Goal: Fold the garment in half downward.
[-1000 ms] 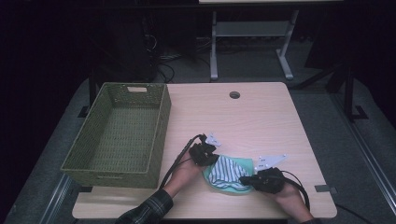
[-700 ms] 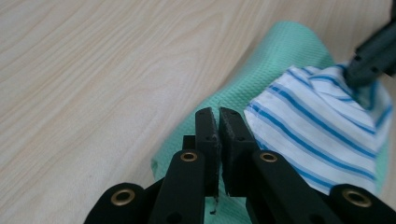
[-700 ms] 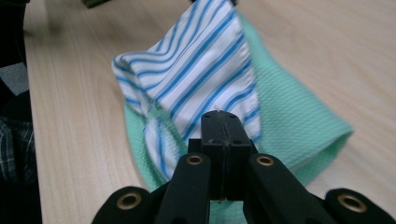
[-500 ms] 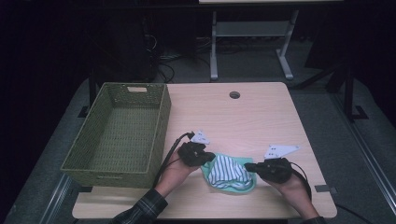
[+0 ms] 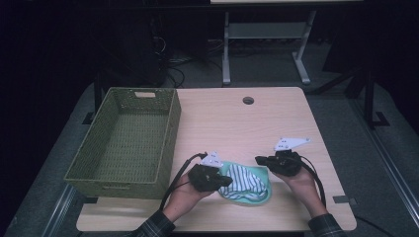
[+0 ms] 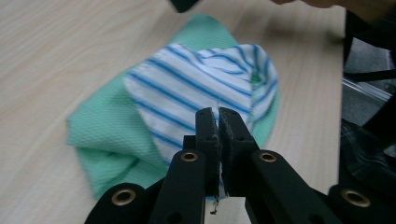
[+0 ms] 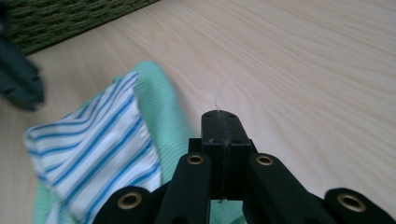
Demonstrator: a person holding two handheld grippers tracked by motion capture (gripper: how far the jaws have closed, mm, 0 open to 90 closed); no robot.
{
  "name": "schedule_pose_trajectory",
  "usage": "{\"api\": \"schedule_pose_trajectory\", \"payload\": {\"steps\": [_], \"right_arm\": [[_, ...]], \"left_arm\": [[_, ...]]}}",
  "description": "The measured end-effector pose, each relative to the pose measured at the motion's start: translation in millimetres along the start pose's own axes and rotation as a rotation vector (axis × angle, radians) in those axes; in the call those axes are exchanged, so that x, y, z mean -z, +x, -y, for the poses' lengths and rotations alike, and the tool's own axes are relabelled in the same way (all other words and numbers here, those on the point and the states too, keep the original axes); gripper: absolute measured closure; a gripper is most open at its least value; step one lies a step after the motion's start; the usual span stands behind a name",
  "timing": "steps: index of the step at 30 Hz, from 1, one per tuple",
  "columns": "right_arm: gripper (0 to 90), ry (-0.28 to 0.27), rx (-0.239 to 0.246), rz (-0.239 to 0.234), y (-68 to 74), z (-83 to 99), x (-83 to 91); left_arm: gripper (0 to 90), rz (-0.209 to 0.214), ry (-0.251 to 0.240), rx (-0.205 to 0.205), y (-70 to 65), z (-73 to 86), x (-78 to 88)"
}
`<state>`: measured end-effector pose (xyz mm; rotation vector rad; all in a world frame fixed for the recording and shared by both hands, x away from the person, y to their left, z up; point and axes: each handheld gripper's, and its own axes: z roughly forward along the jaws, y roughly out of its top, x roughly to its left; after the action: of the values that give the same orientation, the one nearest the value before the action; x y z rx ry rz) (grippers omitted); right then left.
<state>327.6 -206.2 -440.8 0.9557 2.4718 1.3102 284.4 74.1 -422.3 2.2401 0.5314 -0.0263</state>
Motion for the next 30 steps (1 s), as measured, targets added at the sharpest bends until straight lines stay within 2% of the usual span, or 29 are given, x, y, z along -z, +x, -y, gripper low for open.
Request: {"api": "schedule_pose_trajectory", "payload": {"steps": [4, 8, 13, 18, 23, 30], "right_arm": [[89.5, -0.003, -0.009, 0.006, -5.7, -5.1, -8.7], [89.6, 0.026, -0.014, 0.000, -10.6, -6.6, -19.0], [89.6, 0.052, -0.016, -0.011, -10.1, -7.4, -28.3], [89.6, 0.085, -0.001, -0.035, -8.2, -4.8, -33.3], [89.6, 0.105, 0.004, -0.054, -6.9, -1.4, -33.1], [89.6, 0.110, 0.003, -0.065, -5.4, 5.0, -28.0]], "left_arm": [[86.8, 0.027, 0.003, -0.011, -10.3, 3.3, -3.0], [86.8, 0.061, 0.017, -0.015, -19.2, 6.7, -10.4], [86.8, 0.088, 0.044, -0.040, -29.4, 8.0, -24.2], [86.8, 0.105, 0.078, -0.051, -32.1, 10.3, -38.4], [86.8, 0.085, 0.111, -0.071, -30.9, 11.6, -45.3], [86.8, 0.060, 0.105, -0.063, -23.9, 12.1, -45.9]]}}
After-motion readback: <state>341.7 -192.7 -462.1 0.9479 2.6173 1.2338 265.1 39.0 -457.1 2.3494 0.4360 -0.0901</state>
